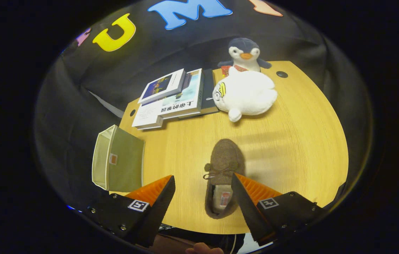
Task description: Open the storage box then place both shoes into the box .Put the left shoe in first, then the right shoe, with the right side of both shoes facing outward in a uniform manner.
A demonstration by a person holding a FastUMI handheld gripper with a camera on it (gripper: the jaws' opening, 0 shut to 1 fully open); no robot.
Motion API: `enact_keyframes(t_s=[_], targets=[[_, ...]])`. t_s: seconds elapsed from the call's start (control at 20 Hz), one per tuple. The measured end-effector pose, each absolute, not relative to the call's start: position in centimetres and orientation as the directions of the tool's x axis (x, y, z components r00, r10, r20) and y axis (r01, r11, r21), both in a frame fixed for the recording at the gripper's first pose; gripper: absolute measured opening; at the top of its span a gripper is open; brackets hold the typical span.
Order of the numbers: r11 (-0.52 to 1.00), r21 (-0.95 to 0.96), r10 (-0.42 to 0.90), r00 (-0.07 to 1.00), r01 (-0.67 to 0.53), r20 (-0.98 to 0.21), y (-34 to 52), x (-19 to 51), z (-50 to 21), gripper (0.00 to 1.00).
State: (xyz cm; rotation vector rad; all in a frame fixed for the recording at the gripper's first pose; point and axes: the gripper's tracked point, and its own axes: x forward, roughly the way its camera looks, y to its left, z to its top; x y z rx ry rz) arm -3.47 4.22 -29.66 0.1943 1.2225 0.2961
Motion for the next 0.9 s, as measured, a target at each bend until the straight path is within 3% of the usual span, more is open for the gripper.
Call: enact_keyframes(t_s=[0.55, 0.8, 0.9], targets=[[0.974, 0.207, 0.219, 0.162, -0.089, -0.962, 0.2, -6.7, -38.0, 0.97], [0.985, 0.118, 0.137, 0.151, -0.127, -0.979, -1.0, -5.3, -40.6, 0.98], [0.985, 0.12, 0.138, 0.146, -0.125, -0.98, -0.7, -4.6, -41.3, 0.93]])
